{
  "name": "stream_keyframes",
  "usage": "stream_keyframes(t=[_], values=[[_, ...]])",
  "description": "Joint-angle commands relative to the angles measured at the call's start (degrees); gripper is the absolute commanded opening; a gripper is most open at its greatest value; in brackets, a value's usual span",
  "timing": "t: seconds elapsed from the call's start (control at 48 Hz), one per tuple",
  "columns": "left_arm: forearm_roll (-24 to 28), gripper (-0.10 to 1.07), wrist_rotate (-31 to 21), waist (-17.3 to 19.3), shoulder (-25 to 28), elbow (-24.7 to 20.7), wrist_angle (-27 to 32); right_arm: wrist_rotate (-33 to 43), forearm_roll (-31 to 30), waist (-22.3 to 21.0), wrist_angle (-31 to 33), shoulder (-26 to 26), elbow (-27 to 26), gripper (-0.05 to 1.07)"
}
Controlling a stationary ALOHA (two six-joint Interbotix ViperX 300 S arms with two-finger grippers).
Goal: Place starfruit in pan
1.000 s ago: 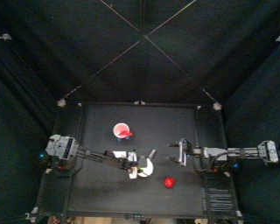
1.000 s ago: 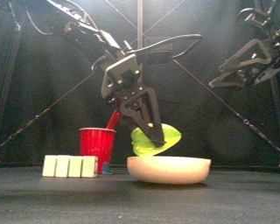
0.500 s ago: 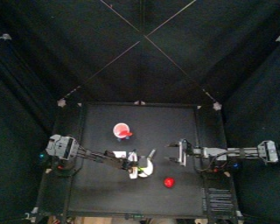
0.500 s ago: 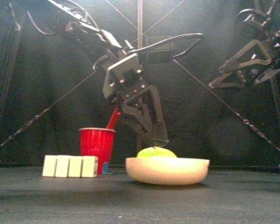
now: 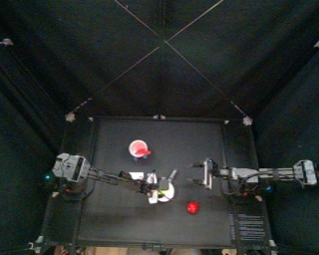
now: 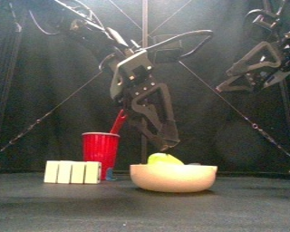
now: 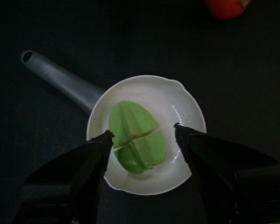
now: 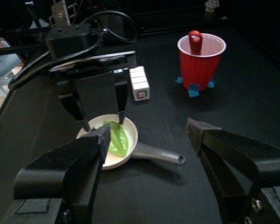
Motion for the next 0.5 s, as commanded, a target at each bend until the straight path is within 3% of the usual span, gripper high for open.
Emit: stream_keyframes(t=[0.0, 0.479], values=[[-0.18, 0.93, 0.09, 0.18, -0.53, -1.58, -0.09, 0.00, 0.09, -0.09, -0.35, 0.09, -0.62, 1.00], [-1.67, 0.93, 0.09, 0.26, -0.18, -1.67, 0.44, 0.00, 0.18, -0.18, -0.26, 0.35, -0.53, 0.99]])
